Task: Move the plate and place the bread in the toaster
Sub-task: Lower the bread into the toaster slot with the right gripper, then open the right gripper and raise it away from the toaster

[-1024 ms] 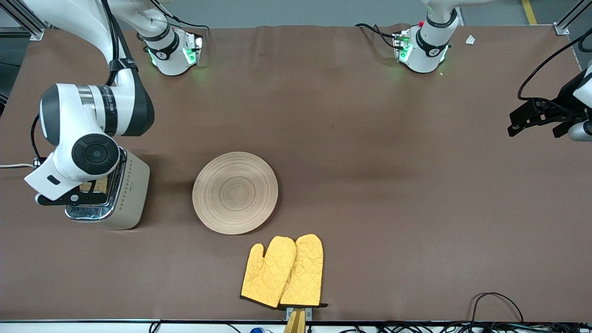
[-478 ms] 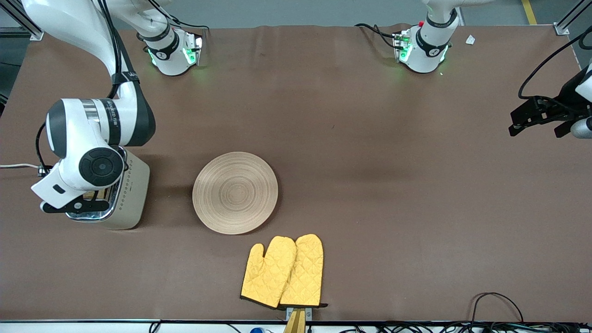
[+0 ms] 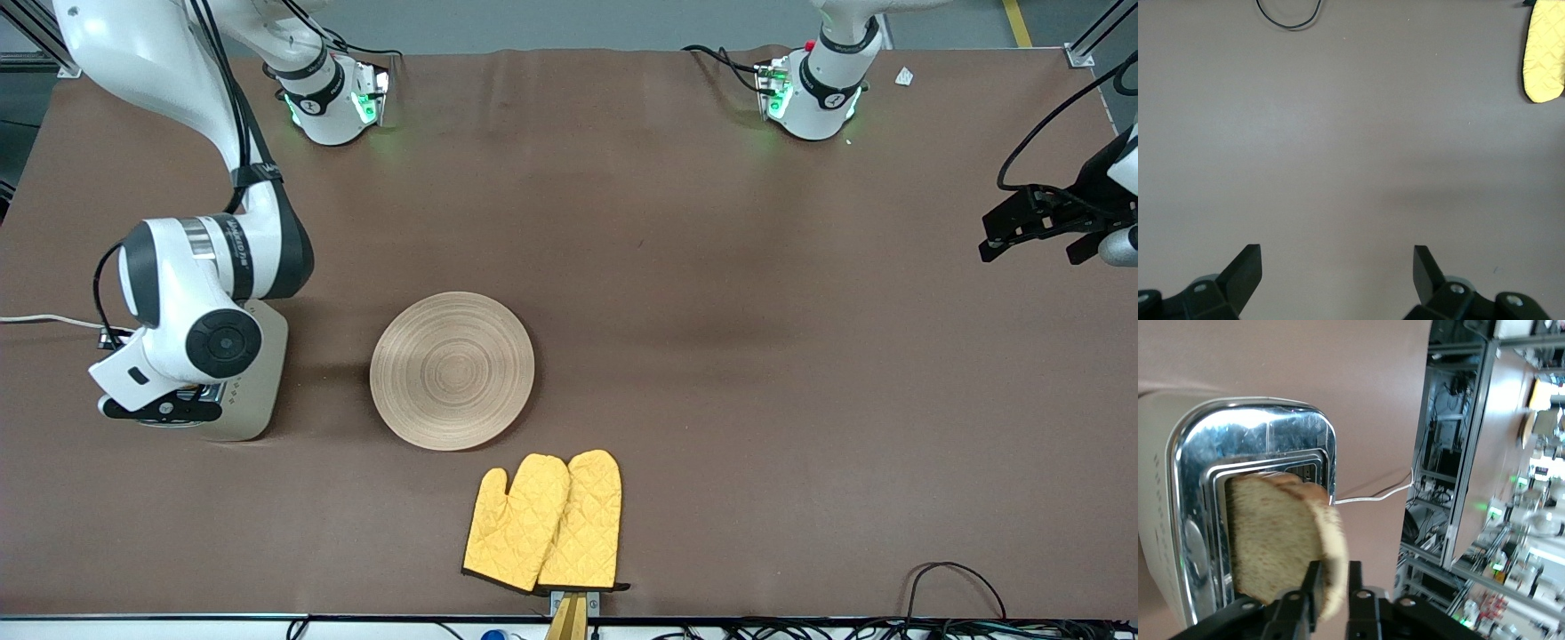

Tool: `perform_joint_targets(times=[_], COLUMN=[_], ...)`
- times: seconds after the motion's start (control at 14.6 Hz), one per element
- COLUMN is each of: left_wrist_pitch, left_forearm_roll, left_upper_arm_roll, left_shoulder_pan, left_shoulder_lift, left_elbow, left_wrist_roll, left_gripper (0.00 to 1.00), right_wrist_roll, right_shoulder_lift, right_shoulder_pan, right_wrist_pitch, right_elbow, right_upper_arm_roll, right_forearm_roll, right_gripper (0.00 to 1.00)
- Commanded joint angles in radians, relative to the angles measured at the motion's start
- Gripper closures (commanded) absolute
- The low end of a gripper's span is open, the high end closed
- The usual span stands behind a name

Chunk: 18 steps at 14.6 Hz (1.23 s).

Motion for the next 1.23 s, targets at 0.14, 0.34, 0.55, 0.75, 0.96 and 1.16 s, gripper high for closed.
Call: perform_joint_targets(times=[0.14, 0.34, 0.55, 0.75, 0.96, 1.16], left_wrist_pitch=[0.006, 0.006, 0.006, 0.008, 0.009, 0.009], left_forearm_roll=[-0.012, -0.012, -0.009, -0.011, -0.009, -0.002], left_upper_arm_roll=[-0.002, -0.002, 0.0, 0.0, -0.002, 0.0], left_shoulder_pan=[0.005, 0.007, 0.005, 0.004, 0.005, 0.004], left_shoulder_lift=[-0.013, -0.013, -0.013, -0.012, -0.012, -0.004], left_elbow=[-0.006, -0.007, -0.006, -0.006, -0.004, 0.0], left_wrist_roll=[0.007, 0.007, 0.006, -0.017, -0.041, -0.04], left_gripper=[0.0, 0.0, 0.0, 0.0, 0.0, 0.0], right_wrist_roll=[0.083, 0.081, 0.029, -0.106, -0.234, -0.339], right_shoulder_lift=[-0.006, -0.044, -0.129, -0.245, -0.371, -0.484], right_shoulder_pan=[-0.043, -0.051, -0.072, -0.145, -0.25, -0.331], right_wrist_pitch=[-0.002, -0.009, -0.012, -0.023, -0.029, 0.003], right_elbow=[0.008, 0.051, 0.05, 0.045, 0.019, -0.054], right_upper_arm_roll=[0.017, 0.016, 0.014, 0.014, 0.014, 0.013], right_forearm_roll=[0.064, 0.196, 0.312, 0.471, 0.621, 0.732], right_gripper=[0.0, 0.0, 0.0, 0.0, 0.0, 0.0])
